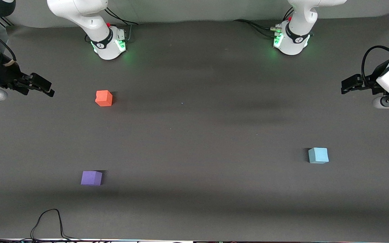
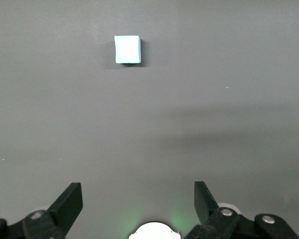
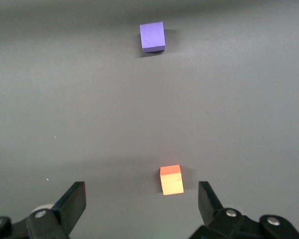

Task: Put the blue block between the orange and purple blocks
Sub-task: 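Reach the left gripper down to the light blue block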

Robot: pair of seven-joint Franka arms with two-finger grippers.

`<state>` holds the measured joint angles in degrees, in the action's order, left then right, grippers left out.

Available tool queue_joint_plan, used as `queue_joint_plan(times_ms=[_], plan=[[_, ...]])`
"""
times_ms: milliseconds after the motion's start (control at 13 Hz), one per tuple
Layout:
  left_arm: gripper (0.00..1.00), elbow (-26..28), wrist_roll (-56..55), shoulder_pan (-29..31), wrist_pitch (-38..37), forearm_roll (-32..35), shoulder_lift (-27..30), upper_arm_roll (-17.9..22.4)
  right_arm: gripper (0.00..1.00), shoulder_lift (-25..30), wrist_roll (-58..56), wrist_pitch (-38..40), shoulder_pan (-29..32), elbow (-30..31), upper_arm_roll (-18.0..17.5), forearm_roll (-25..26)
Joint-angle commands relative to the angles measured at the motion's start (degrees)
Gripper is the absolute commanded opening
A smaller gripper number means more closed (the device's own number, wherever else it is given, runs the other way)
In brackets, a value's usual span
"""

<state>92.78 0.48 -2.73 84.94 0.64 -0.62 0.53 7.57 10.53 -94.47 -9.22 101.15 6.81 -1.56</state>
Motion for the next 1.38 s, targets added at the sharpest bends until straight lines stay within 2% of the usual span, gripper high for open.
queue_joint_plan(times_ms=[0, 462, 923, 1154, 1308], plan=[[1.0, -0.5, -0.8, -1.1, -1.4, -0.6, 0.4, 1.0, 1.0, 0.8, 0.2, 0.4, -0.2, 0.3, 0.2, -1.0], [1.0, -0.8, 0.1, -0.5, -0.1, -0.6, -1.0, 1.1, 1.0, 0.8, 0.2, 0.6, -0.3, 0.3, 0.2, -0.9], [1.0, -18.7, 3.6, 2.3, -0.3, -0.4, -16.8, 1.5, 1.0, 0.8, 0.2, 0.6, -0.3, 0.3, 0.2, -0.9], [1.0, -19.3, 3.9, 3.1, 0.7, -0.3, -18.7, 1.5, 1.0, 0.8, 0.2, 0.6, -0.3, 0.3, 0.2, -0.9], [1.0, -18.6, 3.9, 3.9, 4.1, -0.2, -21.3, 1.5, 1.0, 0.8, 0.3, 0.6, -0.2, 0.4, 0.2, -0.9]])
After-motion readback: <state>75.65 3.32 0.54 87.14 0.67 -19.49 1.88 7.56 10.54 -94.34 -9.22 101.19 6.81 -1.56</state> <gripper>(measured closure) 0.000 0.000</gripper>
